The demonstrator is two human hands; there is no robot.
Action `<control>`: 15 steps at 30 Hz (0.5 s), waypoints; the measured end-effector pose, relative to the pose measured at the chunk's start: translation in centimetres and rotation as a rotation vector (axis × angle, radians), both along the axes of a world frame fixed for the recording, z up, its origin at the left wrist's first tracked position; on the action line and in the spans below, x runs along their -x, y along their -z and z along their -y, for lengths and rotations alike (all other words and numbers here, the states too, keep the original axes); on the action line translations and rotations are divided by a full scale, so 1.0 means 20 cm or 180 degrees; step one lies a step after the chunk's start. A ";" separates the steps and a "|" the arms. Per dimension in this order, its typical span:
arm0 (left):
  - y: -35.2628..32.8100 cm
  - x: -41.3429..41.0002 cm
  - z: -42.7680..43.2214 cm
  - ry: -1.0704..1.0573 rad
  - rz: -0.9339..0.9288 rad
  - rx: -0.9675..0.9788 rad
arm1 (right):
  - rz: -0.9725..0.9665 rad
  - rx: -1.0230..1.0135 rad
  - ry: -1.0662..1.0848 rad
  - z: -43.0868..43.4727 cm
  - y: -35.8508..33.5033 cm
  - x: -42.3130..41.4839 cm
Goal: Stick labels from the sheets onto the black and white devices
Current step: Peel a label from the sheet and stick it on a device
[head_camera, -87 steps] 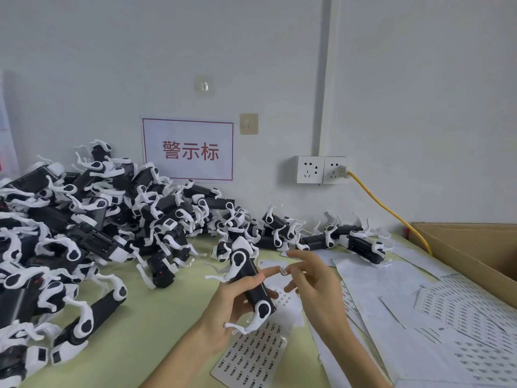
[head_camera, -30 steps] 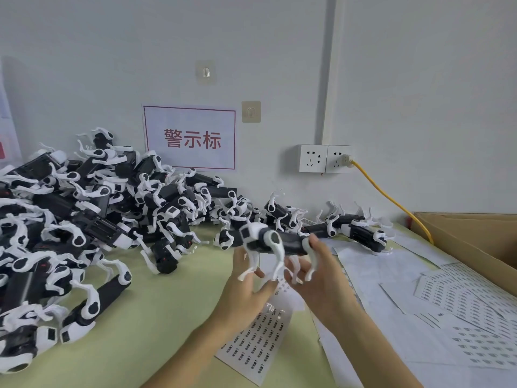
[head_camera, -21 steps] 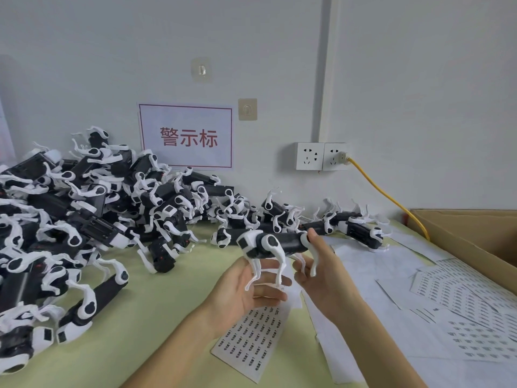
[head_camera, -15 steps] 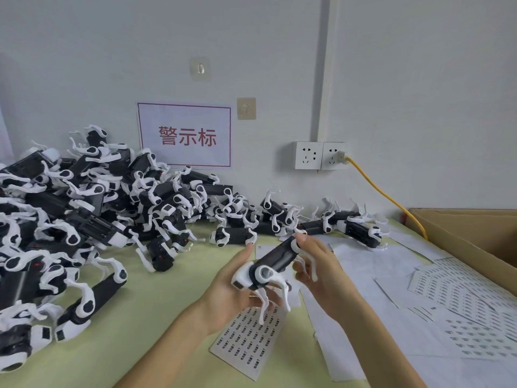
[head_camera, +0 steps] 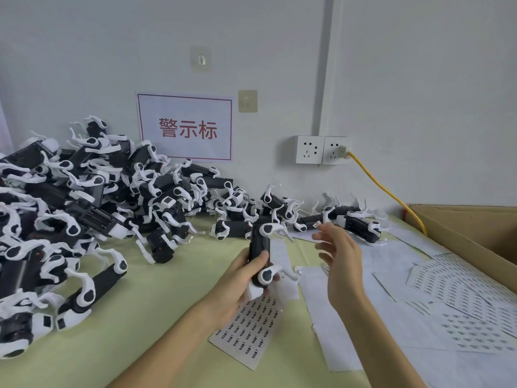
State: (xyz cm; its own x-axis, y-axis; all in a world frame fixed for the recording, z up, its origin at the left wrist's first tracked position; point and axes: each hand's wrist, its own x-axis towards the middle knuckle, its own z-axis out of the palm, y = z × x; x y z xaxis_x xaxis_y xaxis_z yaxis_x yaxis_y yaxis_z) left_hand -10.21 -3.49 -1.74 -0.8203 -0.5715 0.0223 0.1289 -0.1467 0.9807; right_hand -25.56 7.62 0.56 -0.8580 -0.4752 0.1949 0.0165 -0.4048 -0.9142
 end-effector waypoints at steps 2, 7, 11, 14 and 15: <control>0.00 0.00 0.01 -0.0104 -0.0027 -0.0167 | 0.0254 0.0135 -0.0384 -0.01 -0.01 0.01; 0.00 0.01 0.03 -0.0070 -0.0350 -0.0367 | -0.0505 -0.0348 -0.0924 0.02 0.00 -0.07; 0.00 0.01 0.03 0.0195 -0.0578 -0.0398 | -0.0987 -0.0448 -0.1015 0.03 0.01 -0.11; 0.00 0.00 0.03 0.0328 -0.0573 -0.0451 | -0.1112 -0.0463 -0.1067 0.02 0.02 -0.12; 0.00 0.00 0.03 0.0326 -0.0555 -0.0465 | -0.1152 -0.0459 -0.1083 0.02 0.02 -0.12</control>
State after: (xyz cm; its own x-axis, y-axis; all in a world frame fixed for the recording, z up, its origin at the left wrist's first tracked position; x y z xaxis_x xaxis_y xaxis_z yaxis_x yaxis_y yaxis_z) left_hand -10.17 -4.15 -1.65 -0.8651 -0.4931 0.0919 0.2715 -0.3064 0.9124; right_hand -23.17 7.13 0.23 -0.5401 -0.7595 0.3625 -0.2023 -0.3010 -0.9319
